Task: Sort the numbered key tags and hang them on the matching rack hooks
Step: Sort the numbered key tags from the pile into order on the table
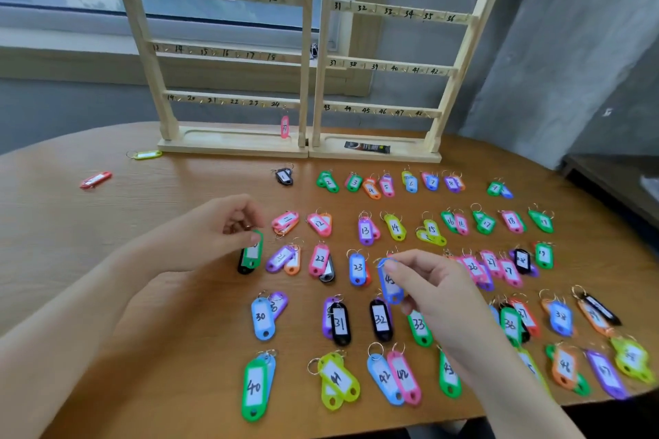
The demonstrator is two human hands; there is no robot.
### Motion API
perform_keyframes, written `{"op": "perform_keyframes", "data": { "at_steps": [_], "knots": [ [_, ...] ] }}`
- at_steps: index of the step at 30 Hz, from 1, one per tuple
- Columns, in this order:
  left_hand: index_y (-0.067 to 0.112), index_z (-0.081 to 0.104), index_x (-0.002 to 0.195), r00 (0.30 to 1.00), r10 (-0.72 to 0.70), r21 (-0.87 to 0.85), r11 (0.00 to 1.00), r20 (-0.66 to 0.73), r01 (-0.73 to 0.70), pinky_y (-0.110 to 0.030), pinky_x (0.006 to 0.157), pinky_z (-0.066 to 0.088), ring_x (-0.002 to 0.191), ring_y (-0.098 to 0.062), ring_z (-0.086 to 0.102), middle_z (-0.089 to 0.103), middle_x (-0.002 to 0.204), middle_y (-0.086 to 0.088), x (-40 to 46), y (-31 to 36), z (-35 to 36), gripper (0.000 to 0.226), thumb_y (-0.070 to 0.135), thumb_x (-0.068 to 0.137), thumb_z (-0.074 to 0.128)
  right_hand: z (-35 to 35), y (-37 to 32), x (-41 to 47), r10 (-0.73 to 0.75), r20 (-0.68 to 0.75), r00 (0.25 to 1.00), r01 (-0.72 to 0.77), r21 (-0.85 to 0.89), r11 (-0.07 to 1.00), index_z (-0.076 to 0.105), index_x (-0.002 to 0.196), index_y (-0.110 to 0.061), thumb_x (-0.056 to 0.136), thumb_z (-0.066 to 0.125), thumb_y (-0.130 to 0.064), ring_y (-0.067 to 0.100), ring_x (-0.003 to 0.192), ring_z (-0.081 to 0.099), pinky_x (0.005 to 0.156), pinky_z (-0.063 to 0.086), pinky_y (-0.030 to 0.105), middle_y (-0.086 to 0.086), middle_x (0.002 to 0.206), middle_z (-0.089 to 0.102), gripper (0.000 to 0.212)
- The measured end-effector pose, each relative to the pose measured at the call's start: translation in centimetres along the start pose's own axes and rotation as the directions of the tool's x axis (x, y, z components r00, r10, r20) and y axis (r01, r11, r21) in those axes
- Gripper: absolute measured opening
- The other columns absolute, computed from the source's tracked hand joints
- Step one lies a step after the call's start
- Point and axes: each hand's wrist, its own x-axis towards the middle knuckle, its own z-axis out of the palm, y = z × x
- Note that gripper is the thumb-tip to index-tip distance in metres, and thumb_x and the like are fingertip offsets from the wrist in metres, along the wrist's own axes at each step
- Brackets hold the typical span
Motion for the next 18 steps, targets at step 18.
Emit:
{"op": "perform_keyframes", "data": {
  "at_steps": [18],
  "knots": [
    [0.031,0.062,0.091,0.991,-0.053,0.071,0.996,-0.120,0.062,-0.027,0.065,0.040,0.063,-0.003,0.044,0.052,0.073,0.009,-1.0,-1.6,1.4,0.010,0.025,0.099,0.061,2.3,-0.2,1.1,0.003,0.046,0.999,-0.004,0.018,1.000,0.079,0.076,-0.018,0.094,0.068,-0.020,0.012,0.061,0.049,0.062,0.039,0.027,0.000,0.062,0.062,0.021]
  ]
}}
